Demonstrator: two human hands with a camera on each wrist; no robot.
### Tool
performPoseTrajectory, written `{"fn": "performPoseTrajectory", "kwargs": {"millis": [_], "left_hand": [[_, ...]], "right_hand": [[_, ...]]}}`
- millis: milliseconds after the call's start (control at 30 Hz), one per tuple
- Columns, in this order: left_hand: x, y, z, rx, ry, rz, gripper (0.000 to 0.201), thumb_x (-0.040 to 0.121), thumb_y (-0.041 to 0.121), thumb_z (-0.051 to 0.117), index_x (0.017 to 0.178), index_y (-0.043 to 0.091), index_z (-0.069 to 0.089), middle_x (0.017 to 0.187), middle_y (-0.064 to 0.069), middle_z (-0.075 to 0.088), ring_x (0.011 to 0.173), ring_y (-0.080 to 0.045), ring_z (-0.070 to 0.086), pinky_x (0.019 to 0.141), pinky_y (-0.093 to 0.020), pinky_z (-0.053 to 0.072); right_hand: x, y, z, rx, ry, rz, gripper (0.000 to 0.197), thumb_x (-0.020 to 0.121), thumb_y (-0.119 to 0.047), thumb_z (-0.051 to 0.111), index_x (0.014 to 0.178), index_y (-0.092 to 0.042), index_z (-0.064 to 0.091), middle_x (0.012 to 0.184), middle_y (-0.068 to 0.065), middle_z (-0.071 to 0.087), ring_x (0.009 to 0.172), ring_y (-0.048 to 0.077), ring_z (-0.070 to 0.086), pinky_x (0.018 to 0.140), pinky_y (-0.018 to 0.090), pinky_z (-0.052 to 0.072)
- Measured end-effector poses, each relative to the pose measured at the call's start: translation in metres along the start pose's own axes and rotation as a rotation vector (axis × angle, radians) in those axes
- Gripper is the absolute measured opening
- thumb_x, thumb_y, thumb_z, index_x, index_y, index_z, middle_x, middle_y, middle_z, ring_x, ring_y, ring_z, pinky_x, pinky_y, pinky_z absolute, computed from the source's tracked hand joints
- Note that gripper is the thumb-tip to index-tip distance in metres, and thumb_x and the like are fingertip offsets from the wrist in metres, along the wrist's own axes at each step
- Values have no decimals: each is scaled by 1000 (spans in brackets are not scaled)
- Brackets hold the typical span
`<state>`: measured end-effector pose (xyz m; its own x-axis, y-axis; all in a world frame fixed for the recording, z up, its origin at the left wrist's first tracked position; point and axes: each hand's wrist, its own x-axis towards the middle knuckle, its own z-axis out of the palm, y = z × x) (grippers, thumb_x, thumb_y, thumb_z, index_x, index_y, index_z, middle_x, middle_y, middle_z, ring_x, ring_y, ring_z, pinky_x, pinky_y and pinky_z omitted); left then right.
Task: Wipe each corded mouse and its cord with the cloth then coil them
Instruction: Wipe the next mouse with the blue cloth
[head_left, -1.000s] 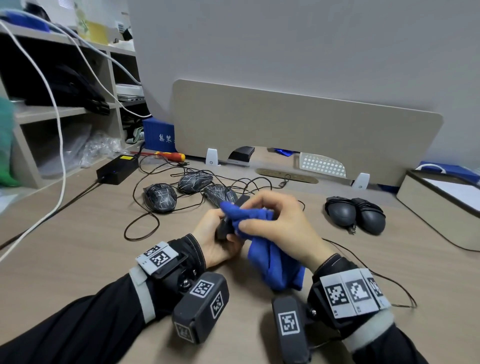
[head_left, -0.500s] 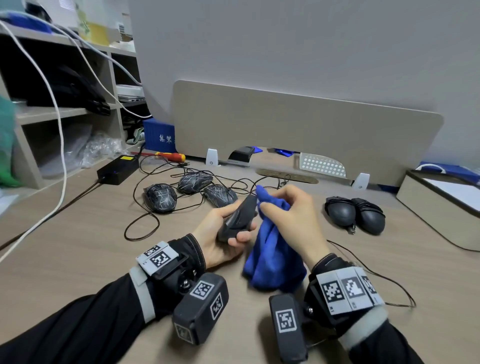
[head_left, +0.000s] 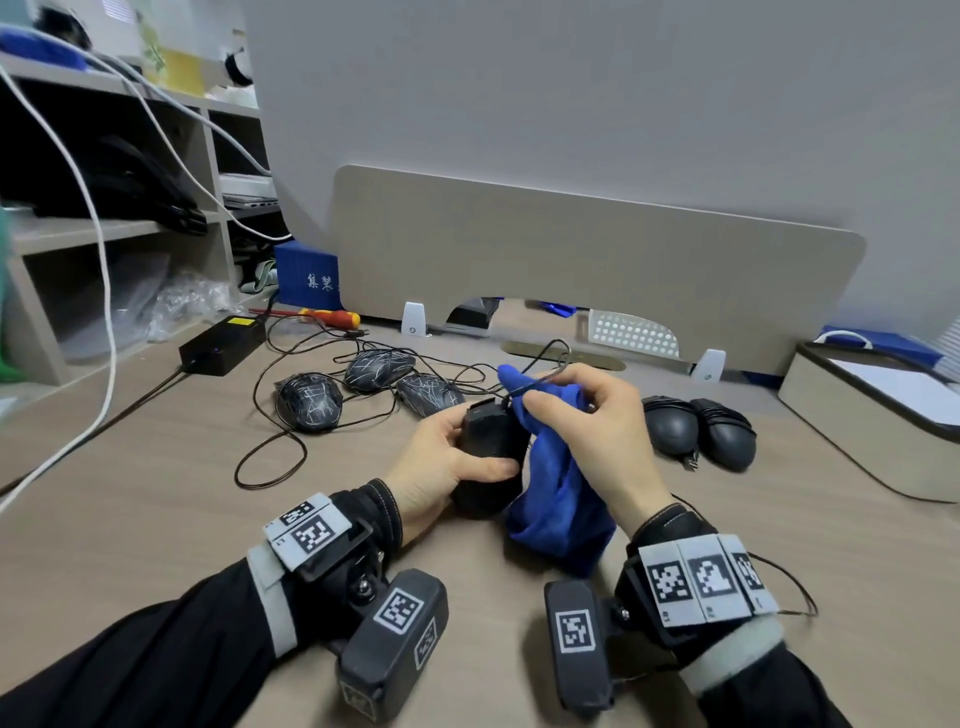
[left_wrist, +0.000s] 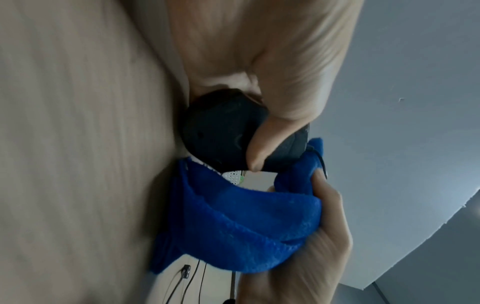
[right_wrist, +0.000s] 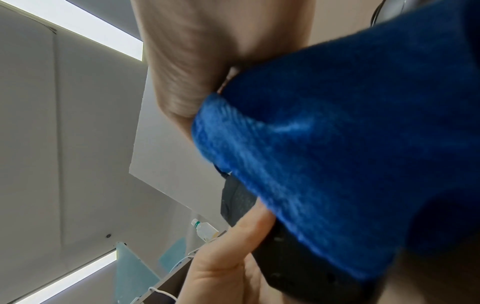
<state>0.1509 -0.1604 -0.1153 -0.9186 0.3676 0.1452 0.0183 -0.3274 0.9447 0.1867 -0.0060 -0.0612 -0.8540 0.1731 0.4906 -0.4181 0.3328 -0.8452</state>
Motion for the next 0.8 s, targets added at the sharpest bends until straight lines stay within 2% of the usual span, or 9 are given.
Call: {"fn": "performPoseTrajectory", "kwargs": {"millis": [100, 200, 300, 367, 433, 567, 667, 800], "left_hand": [[0, -2, 0, 40, 21, 66, 45, 56, -4, 78, 97, 13, 71, 97, -14, 71, 92, -26, 64, 89, -43, 53], [1, -4, -1, 54, 46, 110, 41, 56, -2, 80, 89, 21, 76, 89, -8, 70, 83, -21, 61, 84, -46, 52], [2, -5, 0, 93, 40, 141, 43, 56, -1, 80, 89, 25, 77, 90, -6, 71, 84, -20, 62, 87, -48, 52], [3, -4, 0, 95, 18, 153, 44, 54, -1, 81, 89, 26, 77, 92, -6, 72, 88, -22, 63, 88, -46, 52], [2, -3, 2, 102, -5, 172, 45, 52, 3, 83, 90, 27, 76, 95, -6, 73, 91, -21, 64, 87, -41, 53], [4, -5, 1, 132, 31, 179, 45, 58, -2, 78, 94, 25, 76, 98, -5, 74, 93, -19, 65, 90, -42, 53], [5, -7, -2, 188, 74, 179, 45, 59, 2, 79, 99, 20, 71, 96, -4, 74, 90, -17, 64, 90, -40, 52], [8, -9, -5, 275, 93, 172, 43, 57, 10, 81, 97, 21, 70, 89, 4, 74, 84, -12, 64, 87, -37, 54]], "right_hand": [[0, 4, 1, -62, -31, 33, 9, 82, -4, 73, 78, -4, 65, 69, -5, 63, 62, -2, 53, 60, 11, 43], [2, 11, -3, -195, -20, 100, 6, 79, -4, 71, 78, -4, 65, 62, -13, 60, 58, -4, 52, 53, 8, 38], [2, 11, -3, -49, 51, 136, 15, 82, -2, 69, 73, 2, 57, 54, -14, 54, 54, 0, 50, 56, 15, 41], [1, 6, 1, 51, 65, 134, 14, 83, -3, 70, 73, -3, 60, 61, -10, 58, 60, 2, 54, 61, 14, 45], [-1, 2, 7, 83, 13, 158, 9, 84, -5, 71, 81, -8, 64, 70, -8, 66, 66, 1, 60, 65, 13, 48], [1, 8, 7, -75, 19, 155, 11, 83, -10, 72, 81, -15, 62, 71, -12, 63, 63, -5, 56, 62, 13, 45], [1, 12, 2, -231, 4, 197, 8, 79, -9, 70, 81, -14, 64, 71, -8, 64, 68, 3, 58, 63, 20, 47], [3, 11, -5, -163, 104, 226, 6, 71, -13, 70, 70, -10, 64, 66, -1, 70, 68, 15, 65, 67, 31, 53]]}}
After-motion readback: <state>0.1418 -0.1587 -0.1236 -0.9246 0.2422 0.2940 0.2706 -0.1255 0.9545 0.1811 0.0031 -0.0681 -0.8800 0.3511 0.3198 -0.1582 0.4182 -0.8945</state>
